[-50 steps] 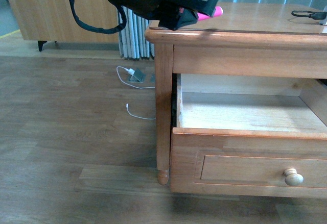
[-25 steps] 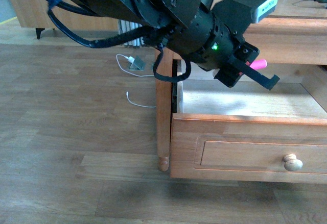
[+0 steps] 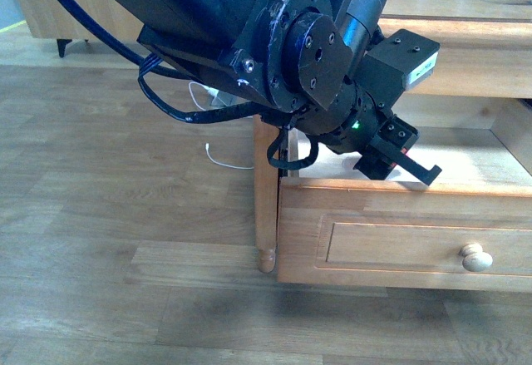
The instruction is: Place pink marker in drawer with both arms
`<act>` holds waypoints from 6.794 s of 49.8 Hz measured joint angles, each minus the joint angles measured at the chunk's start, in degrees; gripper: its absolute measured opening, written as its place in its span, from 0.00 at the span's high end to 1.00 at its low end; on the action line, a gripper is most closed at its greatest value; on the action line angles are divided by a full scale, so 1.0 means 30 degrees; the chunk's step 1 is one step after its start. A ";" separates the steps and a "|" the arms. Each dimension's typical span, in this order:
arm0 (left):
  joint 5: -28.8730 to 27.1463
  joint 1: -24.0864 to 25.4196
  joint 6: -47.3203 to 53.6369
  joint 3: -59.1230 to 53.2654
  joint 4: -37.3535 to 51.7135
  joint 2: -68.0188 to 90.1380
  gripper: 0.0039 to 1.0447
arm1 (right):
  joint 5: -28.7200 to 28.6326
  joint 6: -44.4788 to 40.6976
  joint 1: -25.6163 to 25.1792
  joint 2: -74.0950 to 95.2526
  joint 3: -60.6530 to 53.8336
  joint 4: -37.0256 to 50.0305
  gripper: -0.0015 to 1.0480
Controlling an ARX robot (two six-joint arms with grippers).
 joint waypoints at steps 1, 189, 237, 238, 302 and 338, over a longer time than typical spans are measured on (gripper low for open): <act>0.0007 0.0000 -0.0015 0.0000 0.0087 0.0000 0.61 | 0.0000 0.0000 0.0000 0.0000 0.0000 0.0000 0.08; -0.2958 1.1351 -0.6127 -2.9441 -0.2076 -4.3080 0.06 | 0.0539 0.0226 0.3767 1.9373 0.7570 -0.0998 0.08; -0.2965 1.1351 -0.6127 -2.9441 -0.2076 -4.3087 0.06 | 0.2419 -0.0007 0.2157 3.1714 1.7099 0.6171 0.08; -0.2958 1.1351 -0.6127 -2.9441 -0.2076 -4.3087 0.06 | 0.2426 -0.0029 0.2142 3.1889 1.7289 0.6251 0.08; -0.2958 1.1351 -0.6127 -2.9441 -0.2076 -4.3095 0.06 | 0.0102 0.0627 0.2871 1.6735 0.8976 0.0605 0.08; -0.2965 1.1351 -0.6127 -2.9441 -0.2076 -4.3095 0.06 | -0.0022 0.0379 0.0146 0.1610 0.2040 -0.1763 0.24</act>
